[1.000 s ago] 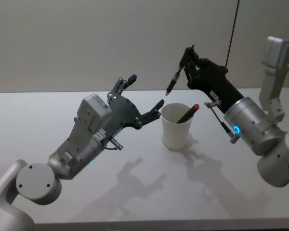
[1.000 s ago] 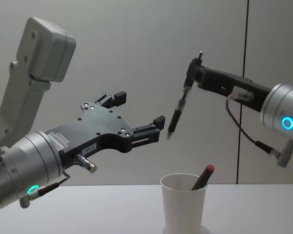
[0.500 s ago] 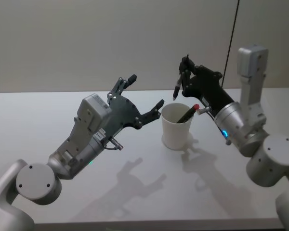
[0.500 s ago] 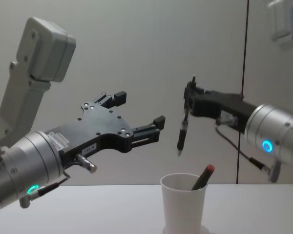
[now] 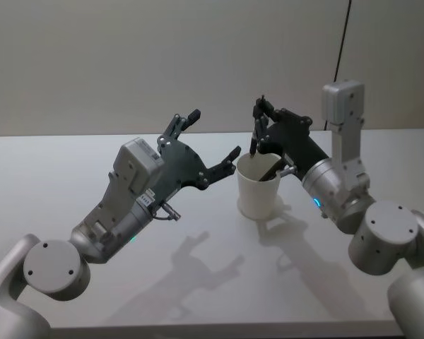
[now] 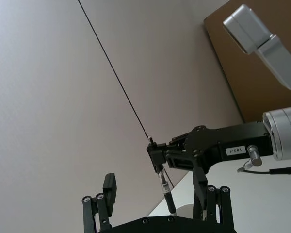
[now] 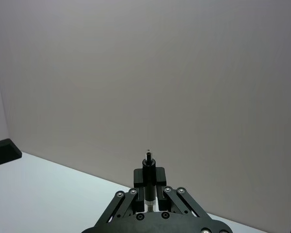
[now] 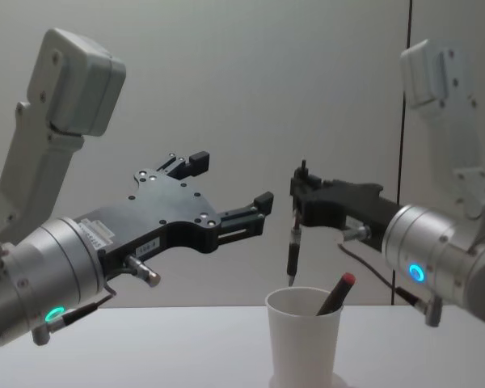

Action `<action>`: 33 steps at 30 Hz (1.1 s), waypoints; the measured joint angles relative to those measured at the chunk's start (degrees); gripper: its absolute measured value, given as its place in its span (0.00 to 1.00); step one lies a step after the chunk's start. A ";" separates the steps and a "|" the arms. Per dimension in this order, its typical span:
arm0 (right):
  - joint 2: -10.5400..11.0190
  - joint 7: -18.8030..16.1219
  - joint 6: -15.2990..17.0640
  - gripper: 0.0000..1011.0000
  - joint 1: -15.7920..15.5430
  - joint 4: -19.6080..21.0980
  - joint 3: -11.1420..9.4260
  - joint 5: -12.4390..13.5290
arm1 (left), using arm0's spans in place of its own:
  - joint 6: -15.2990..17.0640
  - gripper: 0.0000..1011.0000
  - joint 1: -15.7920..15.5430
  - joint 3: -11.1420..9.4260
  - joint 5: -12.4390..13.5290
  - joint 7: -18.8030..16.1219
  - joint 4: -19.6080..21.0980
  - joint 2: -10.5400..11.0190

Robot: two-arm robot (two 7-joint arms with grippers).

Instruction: Place the pen into the pen holder.

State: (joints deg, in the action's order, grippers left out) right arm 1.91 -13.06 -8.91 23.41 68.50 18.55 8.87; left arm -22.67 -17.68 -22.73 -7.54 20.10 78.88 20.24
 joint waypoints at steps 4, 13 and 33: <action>-0.43 -0.02 -0.57 0.22 0.70 -1.87 0.18 -0.74 | 0.00 0.99 0.00 0.00 0.00 0.00 0.00 0.00; -0.96 -0.01 -1.37 0.46 1.63 -4.29 0.35 -1.31 | 0.00 0.99 0.00 0.00 0.00 0.00 0.00 0.00; -1.37 -0.17 -2.02 0.99 2.36 -6.30 0.32 -1.05 | 0.00 0.99 0.00 0.00 0.00 0.00 0.00 0.00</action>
State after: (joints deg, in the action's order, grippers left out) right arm 0.54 -13.23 -10.93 25.76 62.20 18.88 7.82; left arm -22.67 -17.68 -22.73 -7.54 20.10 78.88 20.24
